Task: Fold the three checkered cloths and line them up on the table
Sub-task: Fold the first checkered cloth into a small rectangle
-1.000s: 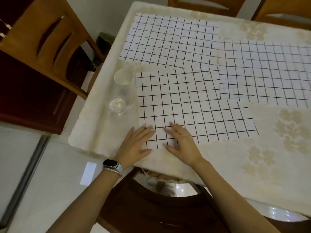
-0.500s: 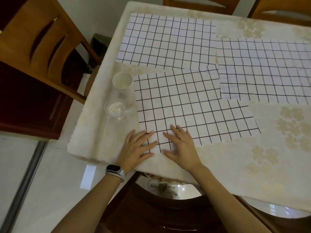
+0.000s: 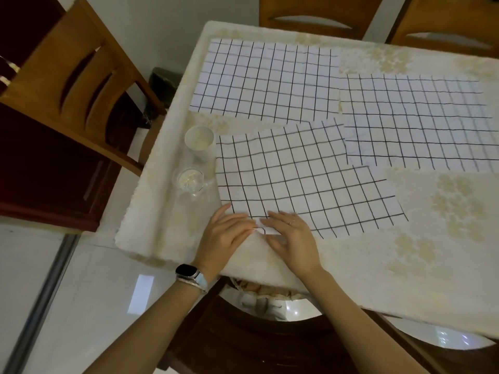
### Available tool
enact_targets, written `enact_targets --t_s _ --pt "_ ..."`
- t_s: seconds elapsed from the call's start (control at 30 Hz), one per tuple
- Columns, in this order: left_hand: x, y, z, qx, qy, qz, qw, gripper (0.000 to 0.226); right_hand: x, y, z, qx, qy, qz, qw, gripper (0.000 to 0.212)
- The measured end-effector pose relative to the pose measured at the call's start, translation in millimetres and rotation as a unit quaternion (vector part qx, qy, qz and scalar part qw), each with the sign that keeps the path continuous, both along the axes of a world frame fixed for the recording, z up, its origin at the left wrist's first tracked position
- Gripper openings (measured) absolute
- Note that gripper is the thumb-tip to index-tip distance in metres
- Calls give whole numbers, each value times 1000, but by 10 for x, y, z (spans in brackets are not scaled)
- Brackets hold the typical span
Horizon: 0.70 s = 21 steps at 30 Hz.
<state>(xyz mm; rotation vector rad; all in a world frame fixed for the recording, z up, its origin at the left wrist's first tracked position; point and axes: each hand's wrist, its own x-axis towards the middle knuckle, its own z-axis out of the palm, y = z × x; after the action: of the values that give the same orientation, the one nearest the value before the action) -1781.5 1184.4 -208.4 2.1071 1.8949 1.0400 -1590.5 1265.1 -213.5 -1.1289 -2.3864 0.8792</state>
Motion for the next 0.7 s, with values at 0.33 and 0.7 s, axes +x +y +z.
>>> enact_targets --t_s 0.33,0.7 --pt "-157 285 630 -34 -56 30 997 46 456 151 773 -93 179 -65 977 43" --pt "-188 695 668 -68 -66 49 994 15 1248 111 1049 -87 248 -155 952 43"
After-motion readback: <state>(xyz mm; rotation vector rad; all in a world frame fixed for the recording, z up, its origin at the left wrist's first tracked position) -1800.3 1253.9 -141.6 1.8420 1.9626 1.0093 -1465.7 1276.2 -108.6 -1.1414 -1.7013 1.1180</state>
